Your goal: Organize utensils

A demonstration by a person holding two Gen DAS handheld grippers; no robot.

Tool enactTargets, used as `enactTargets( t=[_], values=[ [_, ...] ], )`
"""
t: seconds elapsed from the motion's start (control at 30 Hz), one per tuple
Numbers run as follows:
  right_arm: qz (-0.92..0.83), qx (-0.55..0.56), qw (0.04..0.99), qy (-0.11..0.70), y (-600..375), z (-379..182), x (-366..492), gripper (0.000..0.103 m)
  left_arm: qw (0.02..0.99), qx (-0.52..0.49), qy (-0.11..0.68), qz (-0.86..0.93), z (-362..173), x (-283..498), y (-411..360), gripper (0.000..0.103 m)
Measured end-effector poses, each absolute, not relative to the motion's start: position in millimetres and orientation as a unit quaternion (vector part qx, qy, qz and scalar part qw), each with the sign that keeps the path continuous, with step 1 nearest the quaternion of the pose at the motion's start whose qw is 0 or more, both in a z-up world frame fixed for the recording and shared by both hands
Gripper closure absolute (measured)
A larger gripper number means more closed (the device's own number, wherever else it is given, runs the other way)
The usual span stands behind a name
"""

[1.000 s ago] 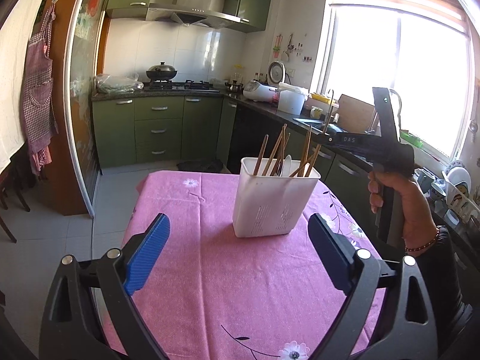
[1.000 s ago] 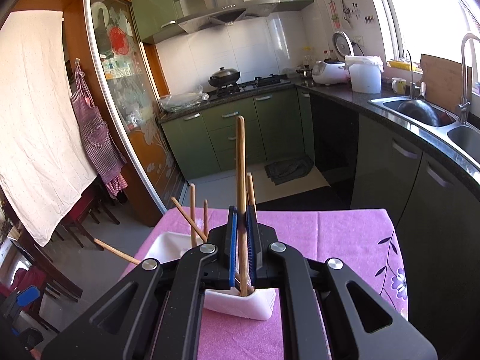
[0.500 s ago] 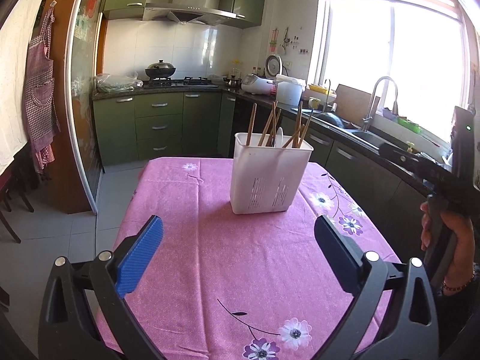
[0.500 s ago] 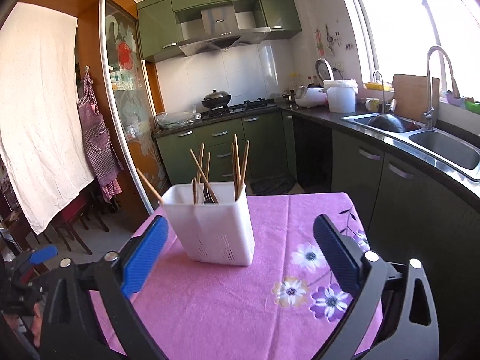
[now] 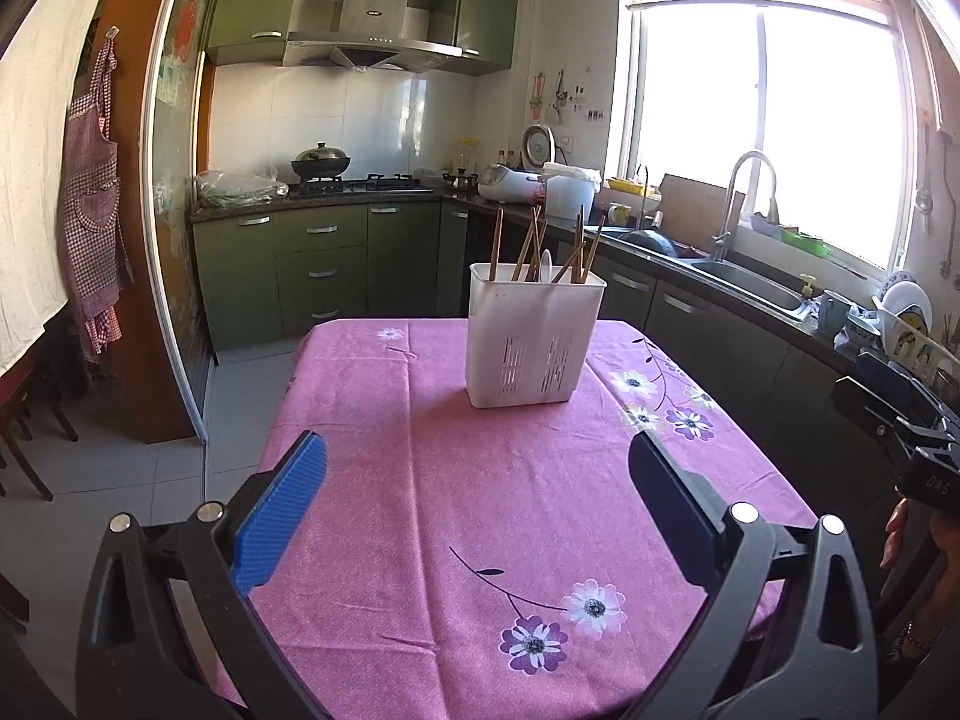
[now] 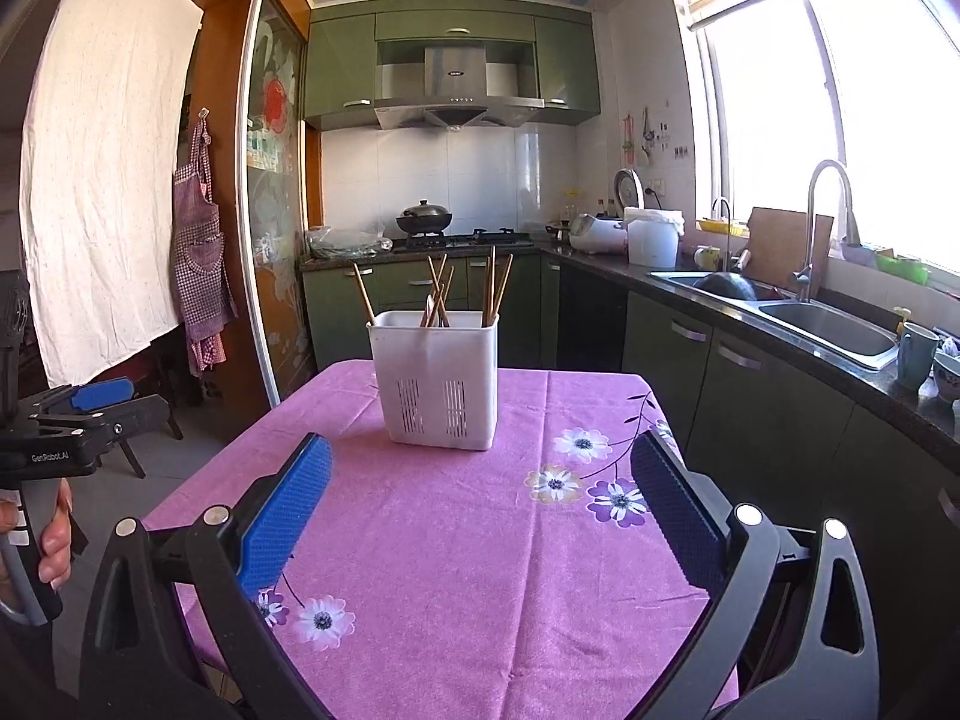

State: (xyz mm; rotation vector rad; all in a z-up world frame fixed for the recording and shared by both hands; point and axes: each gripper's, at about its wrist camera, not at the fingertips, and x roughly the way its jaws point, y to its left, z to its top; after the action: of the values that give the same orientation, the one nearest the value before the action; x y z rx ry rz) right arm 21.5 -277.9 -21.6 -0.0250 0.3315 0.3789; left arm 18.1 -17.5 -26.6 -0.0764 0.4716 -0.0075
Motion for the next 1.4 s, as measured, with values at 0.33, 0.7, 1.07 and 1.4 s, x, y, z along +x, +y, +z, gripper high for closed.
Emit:
enactTargets(
  t=[0.33, 0.7, 1.07, 1.4],
  values=[
    [0.18, -0.012, 0.971, 0.158, -277, -9, 8, 0.005, 0.972, -0.038, 0.231, 0.003, -25, 2, -12, 0.007],
    [0.187, -0.008, 0.969, 0.162, -278, -5, 9, 0.005, 0.973, -0.033, 0.228, 0.0, -22, -1, -15, 0.007],
    [0.192, -0.007, 0.967, 0.167, -275, -2, 13, 0.005, 0.973, -0.032, 0.229, 0.0, -21, 1, -15, 0.007],
    [0.195, -0.009, 0.966, 0.169, -271, -3, 16, 0.005, 0.972, -0.03, 0.233, 0.007, -24, 2, -16, 0.007]
  ],
)
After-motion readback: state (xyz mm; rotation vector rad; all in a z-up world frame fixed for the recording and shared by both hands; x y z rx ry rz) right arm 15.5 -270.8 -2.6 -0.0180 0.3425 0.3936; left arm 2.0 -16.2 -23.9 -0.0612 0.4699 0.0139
